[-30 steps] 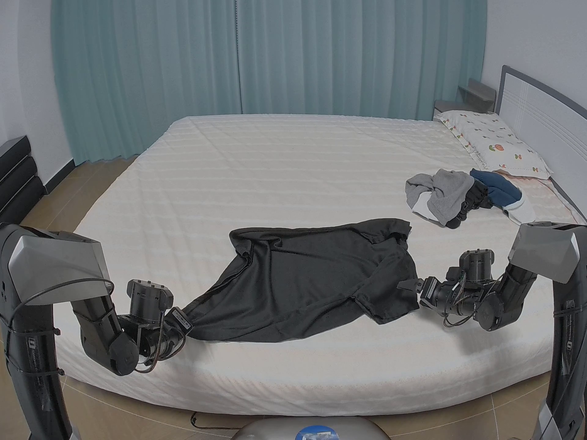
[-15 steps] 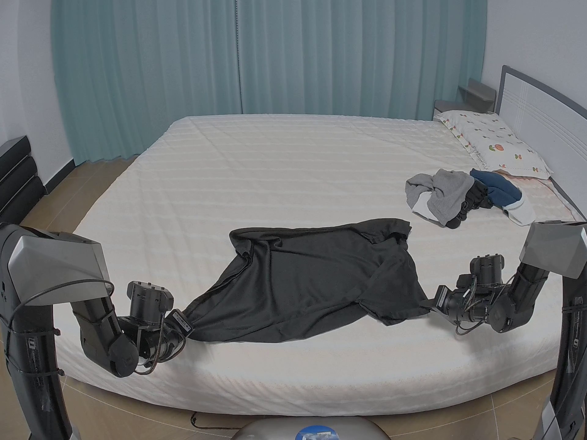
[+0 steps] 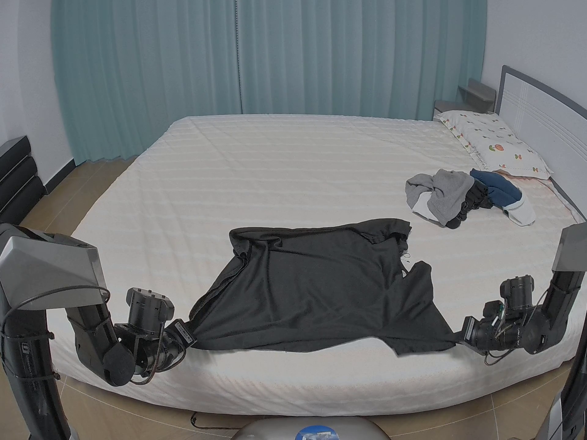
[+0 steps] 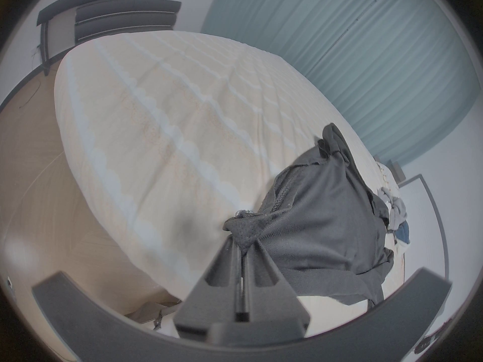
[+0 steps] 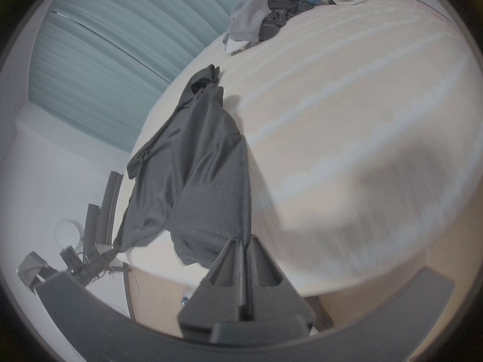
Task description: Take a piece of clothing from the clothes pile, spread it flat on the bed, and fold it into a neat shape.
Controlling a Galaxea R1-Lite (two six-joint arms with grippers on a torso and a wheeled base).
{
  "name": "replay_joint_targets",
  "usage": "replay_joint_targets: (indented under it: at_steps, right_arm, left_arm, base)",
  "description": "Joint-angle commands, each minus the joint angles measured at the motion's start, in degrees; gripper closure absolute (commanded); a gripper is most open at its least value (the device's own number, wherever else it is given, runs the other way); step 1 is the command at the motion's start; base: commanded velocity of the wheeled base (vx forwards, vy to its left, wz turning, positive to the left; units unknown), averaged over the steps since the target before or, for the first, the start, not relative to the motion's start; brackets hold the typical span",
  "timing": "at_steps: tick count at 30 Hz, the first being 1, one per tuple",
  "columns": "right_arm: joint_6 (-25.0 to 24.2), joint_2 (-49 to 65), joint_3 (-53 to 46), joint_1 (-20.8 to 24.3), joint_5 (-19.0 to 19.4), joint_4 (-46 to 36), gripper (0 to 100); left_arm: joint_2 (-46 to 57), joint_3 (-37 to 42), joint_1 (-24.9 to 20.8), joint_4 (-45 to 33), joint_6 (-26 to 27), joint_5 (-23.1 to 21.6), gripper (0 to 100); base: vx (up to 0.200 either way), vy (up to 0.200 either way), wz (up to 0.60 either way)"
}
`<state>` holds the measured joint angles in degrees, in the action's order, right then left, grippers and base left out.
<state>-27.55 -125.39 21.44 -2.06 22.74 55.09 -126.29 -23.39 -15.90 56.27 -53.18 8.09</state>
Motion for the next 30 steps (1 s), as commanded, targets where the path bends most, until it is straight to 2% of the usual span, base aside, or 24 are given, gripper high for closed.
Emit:
replay_joint_targets:
  at_steps: [1,3,6,9,10,14,21,27,28,29,30]
  right_arm:
    - [5.0,7.4,-11.0,-3.6,0.1,0.8,100]
    - [7.1,9.7,-14.9,-4.8,0.1,1.2,100]
    - [10.3,12.1,-18.8,-5.8,0.0,1.2,100]
    - [11.6,12.5,-20.4,-6.1,-0.1,1.2,100]
    - [12.4,12.6,-21.4,-6.1,-0.1,0.3,100]
    - [12.7,12.8,-21.4,-6.1,-0.9,-1.9,100]
    - [15.2,14.1,-21.4,-6.0,-1.4,-8.2,100]
    - [15.8,11.9,-21.4,-5.6,-1.4,-8.5,100]
    - [15.8,11.8,-21.4,-5.5,-1.4,-8.5,100]
    - [15.7,11.3,-21.4,-5.4,-1.4,-8.3,0]
    - [15.7,11.0,-21.4,-5.4,-1.3,-8.0,0]
  left_arm:
    - [4.9,4.8,-3.4,-0.4,3.3,0.1,100]
    - [5.6,6.6,-4.8,-0.5,5.9,0.2,100]
    - [5.5,8.1,-6.5,-1.0,6.5,0.9,100]
    - [5.4,8.4,-8.1,-3.1,7.1,1.8,100]
    - [5.6,8.1,-9.5,-7.1,8.3,3.4,100]
    - [6.1,7.9,-11.1,-11.6,8.5,4.6,100]
    - [6.1,8.0,-12.2,-14.4,8.8,4.6,100]
    - [6.2,8.2,-13.7,-15.3,8.8,4.6,100]
    - [6.2,8.2,-13.7,-15.3,8.8,4.6,0]
    - [6.2,8.2,-13.7,-15.3,8.7,4.6,0]
    - [6.2,8.1,-13.7,-15.2,8.7,4.6,0]
  base:
    - [0.000,0.000,0.00]
    - [0.000,0.000,0.00]
    - [0.000,0.000,0.00]
    - [0.000,0.000,0.00]
    - [0.000,0.000,0.00]
    - [0.000,0.000,0.00]
    - [0.000,0.000,0.00]
    - [0.000,0.000,0.00]
    - [0.000,0.000,0.00]
    - [0.000,0.000,0.00]
    - [0.000,0.000,0.00]
